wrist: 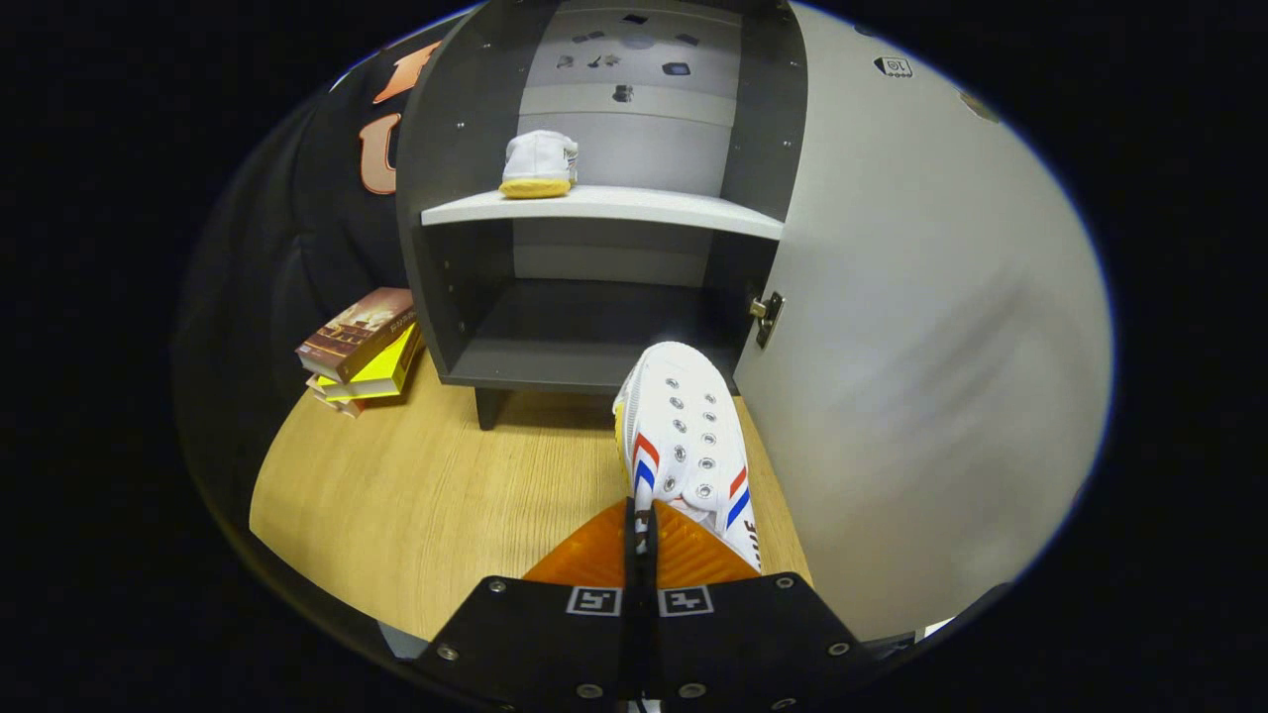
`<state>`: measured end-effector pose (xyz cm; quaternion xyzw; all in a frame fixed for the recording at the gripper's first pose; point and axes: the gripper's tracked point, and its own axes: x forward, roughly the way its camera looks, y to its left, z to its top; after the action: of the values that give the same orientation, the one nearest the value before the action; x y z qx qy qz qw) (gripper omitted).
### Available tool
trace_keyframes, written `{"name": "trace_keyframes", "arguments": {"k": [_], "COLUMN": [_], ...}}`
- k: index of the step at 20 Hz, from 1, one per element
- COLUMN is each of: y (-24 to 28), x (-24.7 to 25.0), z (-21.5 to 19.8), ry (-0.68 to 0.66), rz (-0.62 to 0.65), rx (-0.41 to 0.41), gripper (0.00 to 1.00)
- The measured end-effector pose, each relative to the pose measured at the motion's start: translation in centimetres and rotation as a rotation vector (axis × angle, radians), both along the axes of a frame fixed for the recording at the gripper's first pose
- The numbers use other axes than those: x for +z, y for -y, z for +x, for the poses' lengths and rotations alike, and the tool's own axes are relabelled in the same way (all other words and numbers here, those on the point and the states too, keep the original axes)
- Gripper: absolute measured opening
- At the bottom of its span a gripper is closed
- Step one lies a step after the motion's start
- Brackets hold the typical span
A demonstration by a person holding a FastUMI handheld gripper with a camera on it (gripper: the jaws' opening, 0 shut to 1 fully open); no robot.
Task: Open the shoe cabinet door, grab the shoes and put them into the shoe cabinet, then close the shoe cabinet door.
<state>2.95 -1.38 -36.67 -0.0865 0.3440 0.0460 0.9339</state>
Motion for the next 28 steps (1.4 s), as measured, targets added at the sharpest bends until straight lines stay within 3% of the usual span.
{"name": "trace_keyframes", "arguments": {"k": [7, 17, 28], "y": [-2.1, -4.0, -4.3], "x": [7.5, 16.2, 19.0], "z": [0.1, 4.8, 18.2], "ry": [0.063, 0.18, 0.228], "rz": [0.023, 0.004, -0.012], "rx": [0.017, 0.066, 0.099], "gripper": [0.0, 0.0, 0.0]}}
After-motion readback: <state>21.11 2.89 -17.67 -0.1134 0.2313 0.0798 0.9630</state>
